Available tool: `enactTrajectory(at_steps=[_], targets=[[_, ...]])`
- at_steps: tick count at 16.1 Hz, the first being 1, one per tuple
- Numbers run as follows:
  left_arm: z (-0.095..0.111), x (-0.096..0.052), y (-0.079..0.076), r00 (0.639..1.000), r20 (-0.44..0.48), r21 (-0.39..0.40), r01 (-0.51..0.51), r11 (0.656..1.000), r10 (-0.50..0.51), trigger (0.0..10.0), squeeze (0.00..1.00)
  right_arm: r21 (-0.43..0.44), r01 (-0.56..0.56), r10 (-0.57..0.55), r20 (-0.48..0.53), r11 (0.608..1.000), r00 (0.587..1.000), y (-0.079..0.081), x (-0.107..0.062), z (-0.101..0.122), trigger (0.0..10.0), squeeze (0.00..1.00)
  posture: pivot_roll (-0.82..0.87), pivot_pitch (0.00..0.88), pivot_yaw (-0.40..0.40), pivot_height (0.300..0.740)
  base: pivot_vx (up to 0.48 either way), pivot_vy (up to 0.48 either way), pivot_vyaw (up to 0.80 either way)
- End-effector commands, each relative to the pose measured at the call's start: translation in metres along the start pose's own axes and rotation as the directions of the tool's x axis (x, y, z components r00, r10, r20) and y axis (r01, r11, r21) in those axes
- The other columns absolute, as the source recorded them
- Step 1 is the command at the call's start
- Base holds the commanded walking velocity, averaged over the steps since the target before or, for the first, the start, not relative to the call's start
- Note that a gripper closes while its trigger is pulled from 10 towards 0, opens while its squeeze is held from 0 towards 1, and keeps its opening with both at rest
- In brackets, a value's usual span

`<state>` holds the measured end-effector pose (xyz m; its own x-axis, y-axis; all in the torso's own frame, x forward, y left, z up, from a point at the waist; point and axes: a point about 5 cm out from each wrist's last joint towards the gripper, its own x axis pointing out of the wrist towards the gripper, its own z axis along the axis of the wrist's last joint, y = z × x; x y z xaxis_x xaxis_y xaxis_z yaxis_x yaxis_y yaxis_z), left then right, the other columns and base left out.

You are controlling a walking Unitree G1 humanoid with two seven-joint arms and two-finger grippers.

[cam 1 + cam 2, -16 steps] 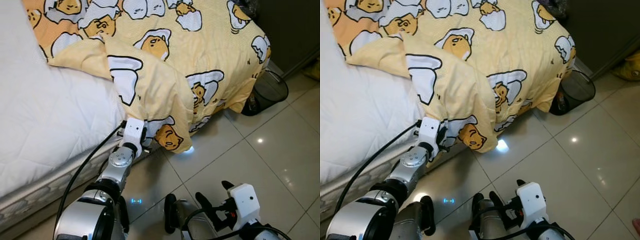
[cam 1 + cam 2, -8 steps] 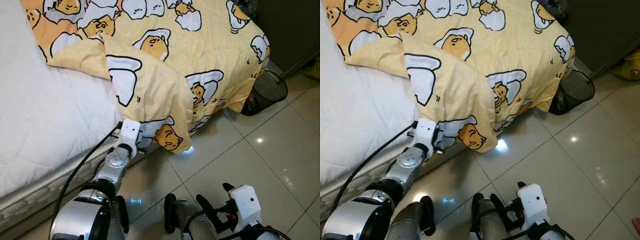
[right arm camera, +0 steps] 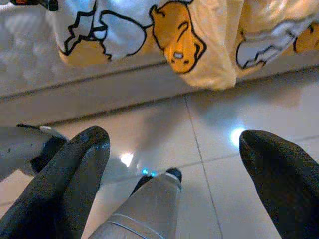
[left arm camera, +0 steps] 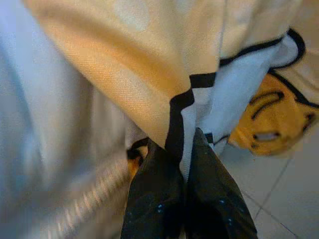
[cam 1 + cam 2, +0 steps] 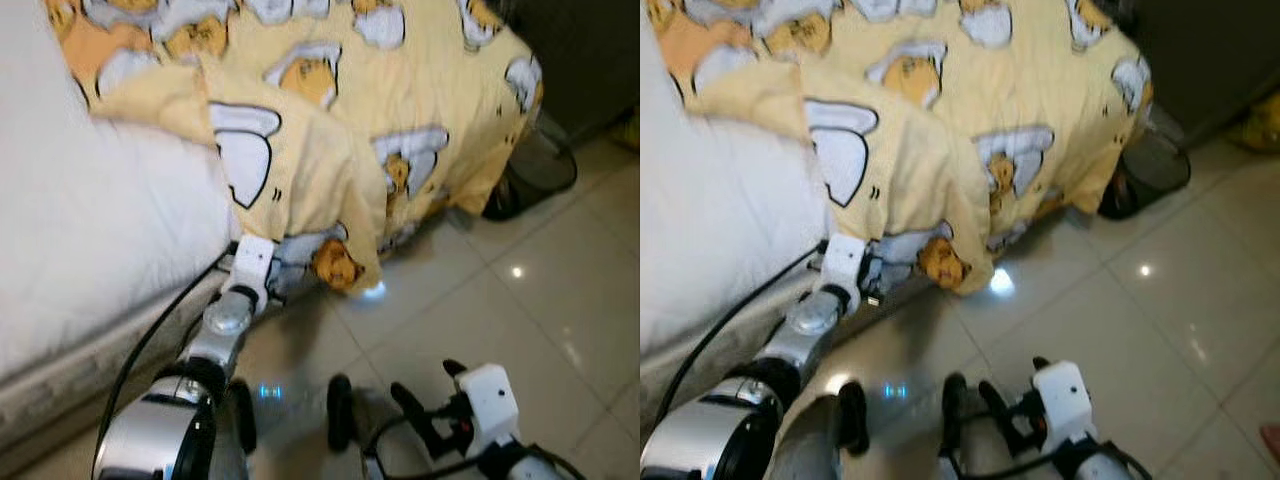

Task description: Clean up the room

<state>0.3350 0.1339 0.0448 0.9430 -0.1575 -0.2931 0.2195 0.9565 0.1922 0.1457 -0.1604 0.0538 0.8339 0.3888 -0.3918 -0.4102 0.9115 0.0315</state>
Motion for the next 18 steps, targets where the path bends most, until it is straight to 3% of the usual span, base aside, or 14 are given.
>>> enactTrajectory(at_steps=[1,3,6,8,9,10,11,12,17,18], targets=[[-0.018,-0.006,-0.008,0.998,-0.056,-0.017,0.020,1.000,-0.021,10.0,0.00,0.025,-0.004,0.005,-0.053,1.000,0.999,0.001,-0.004,-0.011,10.0,0.00,-0.21,0.304,-0.112,0.727,-0.480,0.000,0.00],[-0.022,-0.008,-0.009,0.997,-0.068,-0.020,0.020,1.000,-0.021,10.0,0.00,0.023,-0.006,0.007,-0.054,1.000,0.999,0.001,-0.004,-0.012,10.0,0.00,-0.21,0.302,-0.113,0.727,-0.480,0.000,0.00],[-0.038,-0.015,-0.014,0.990,-0.135,0.053,0.042,0.998,-0.034,10.0,0.00,0.022,-0.019,0.020,-0.062,1.000,0.998,0.001,-0.003,-0.012,10.0,0.00,-0.21,0.300,-0.116,0.727,-0.160,0.000,0.00],[-0.066,-0.029,-0.041,0.951,-0.259,0.158,0.214,0.964,-0.169,10.0,0.00,0.020,-0.028,0.030,-0.072,0.999,0.997,0.000,-0.003,-0.014,10.0,0.00,-0.20,0.295,-0.118,0.727,0.000,0.000,0.00],[-0.066,-0.029,-0.041,0.951,-0.259,0.158,0.214,0.964,-0.169,10.0,0.00,0.020,-0.028,0.030,-0.072,0.999,0.997,0.000,-0.003,-0.014,10.0,0.00,-0.20,0.295,-0.118,0.727,0.000,0.000,0.00],[-0.083,-0.041,-0.062,0.908,-0.339,0.164,0.316,0.935,-0.247,10.0,0.00,0.017,-0.034,0.036,-0.077,0.999,0.996,0.000,-0.002,-0.015,10.0,0.00,-0.20,0.290,-0.122,0.727,0.000,0.000,0.00],[-0.090,-0.047,-0.075,0.890,-0.365,0.146,0.346,0.927,-0.275,10.0,0.00,0.013,-0.039,0.040,-0.077,0.999,0.996,-0.001,0.001,-0.014,10.0,0.00,-0.20,0.284,-0.122,0.727,0.000,0.000,0.00],[-0.089,-0.047,-0.078,0.896,-0.357,0.130,0.329,0.935,-0.265,10.0,1.00,0.011,-0.040,0.040,-0.073,0.999,0.996,-0.002,0.003,-0.013,10.0,0.00,-0.20,0.278,-0.125,0.727,0.000,0.000,0.00],[-0.079,-0.041,-0.069,0.936,-0.268,0.188,0.283,0.940,-0.229,10.0,1.00,-0.009,-0.059,0.058,-0.062,0.998,0.996,-0.004,0.017,-0.013,10.0,0.00,-0.16,0.218,-0.109,0.727,0.000,0.000,0.00],[-0.071,-0.036,-0.051,0.967,-0.207,0.190,0.188,0.964,-0.147,10.0,1.00,-0.019,-0.047,0.047,-0.018,0.999,0.999,-0.007,0.029,-0.005,10.0,0.00,-0.13,0.160,-0.096,0.727,0.000,0.000,0.00]])
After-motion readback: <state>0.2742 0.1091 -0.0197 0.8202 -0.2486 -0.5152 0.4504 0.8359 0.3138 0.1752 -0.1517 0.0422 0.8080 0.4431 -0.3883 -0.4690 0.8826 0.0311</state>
